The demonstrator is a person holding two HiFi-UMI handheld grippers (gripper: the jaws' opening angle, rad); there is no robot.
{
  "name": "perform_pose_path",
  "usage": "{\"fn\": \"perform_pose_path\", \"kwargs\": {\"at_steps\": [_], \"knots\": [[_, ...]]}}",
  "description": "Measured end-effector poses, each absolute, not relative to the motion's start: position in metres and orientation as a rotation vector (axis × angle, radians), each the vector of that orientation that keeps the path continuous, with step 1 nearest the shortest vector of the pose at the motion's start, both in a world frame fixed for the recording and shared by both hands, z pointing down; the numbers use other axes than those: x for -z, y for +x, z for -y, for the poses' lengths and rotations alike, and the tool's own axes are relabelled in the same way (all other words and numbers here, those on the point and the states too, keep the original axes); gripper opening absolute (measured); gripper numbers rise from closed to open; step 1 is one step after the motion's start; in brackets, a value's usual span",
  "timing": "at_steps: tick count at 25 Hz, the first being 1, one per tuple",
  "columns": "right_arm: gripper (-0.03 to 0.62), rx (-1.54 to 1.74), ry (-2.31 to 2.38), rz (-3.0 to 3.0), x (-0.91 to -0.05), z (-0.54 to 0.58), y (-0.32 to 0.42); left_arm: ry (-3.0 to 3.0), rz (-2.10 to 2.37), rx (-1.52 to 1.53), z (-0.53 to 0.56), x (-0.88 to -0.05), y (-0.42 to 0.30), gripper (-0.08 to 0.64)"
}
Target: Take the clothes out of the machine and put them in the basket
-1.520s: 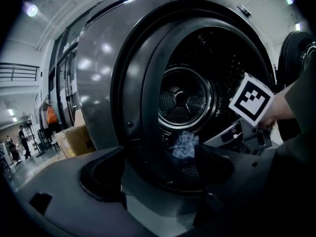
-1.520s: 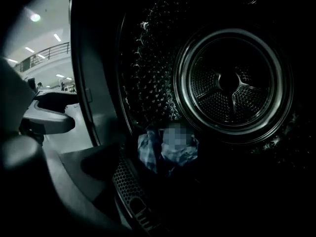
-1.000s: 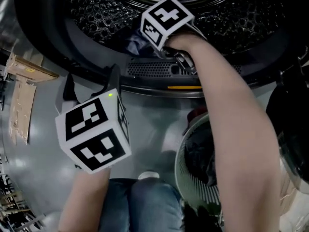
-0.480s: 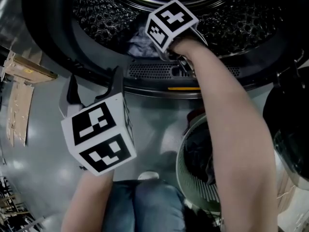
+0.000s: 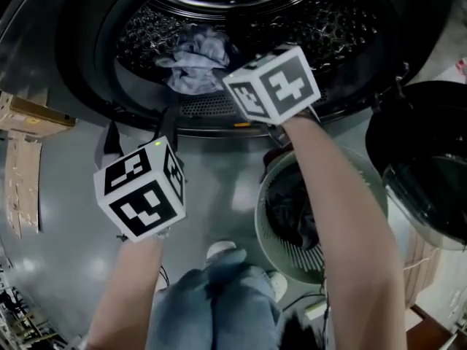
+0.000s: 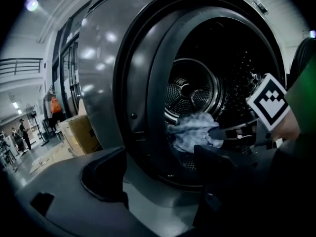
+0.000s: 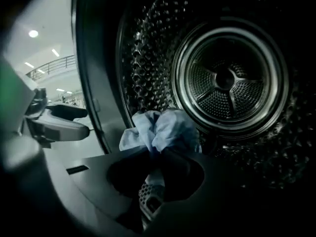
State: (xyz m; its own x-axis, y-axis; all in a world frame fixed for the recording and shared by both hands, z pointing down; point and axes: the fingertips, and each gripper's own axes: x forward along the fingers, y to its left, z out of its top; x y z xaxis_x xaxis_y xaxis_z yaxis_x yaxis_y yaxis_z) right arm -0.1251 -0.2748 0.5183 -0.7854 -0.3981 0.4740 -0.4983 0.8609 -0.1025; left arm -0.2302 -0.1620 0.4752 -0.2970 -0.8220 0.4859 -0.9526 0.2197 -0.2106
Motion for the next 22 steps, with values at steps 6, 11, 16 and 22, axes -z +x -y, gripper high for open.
{"fn": "perform_pose_path", "kwargs": {"at_steps": [6,11,16,22], "knots": [[0.049,-0.412,0.765,2.675,-0.488,0.241,-0.093,1.687,2.163,-0.736,0.157,-0.479,-0.225,0.417],[0.049,-0.479,0.848,2.661,-0.462,0.218,-0.075,1.756,2.115,-0.755,0.152,-0.455,-0.221,0.417],[0.049,-0.517,0.898,2.627,-0.434,0.193,-0.06,1.791,2.039,-0.767,0.133,-0.437,-0.21,0.417],[0.048,-0.526,0.938,2.575,-0.4,0.164,-0.035,1.85,1.974,-0.816,0.118,-0.41,-0.184,0.416]]}}
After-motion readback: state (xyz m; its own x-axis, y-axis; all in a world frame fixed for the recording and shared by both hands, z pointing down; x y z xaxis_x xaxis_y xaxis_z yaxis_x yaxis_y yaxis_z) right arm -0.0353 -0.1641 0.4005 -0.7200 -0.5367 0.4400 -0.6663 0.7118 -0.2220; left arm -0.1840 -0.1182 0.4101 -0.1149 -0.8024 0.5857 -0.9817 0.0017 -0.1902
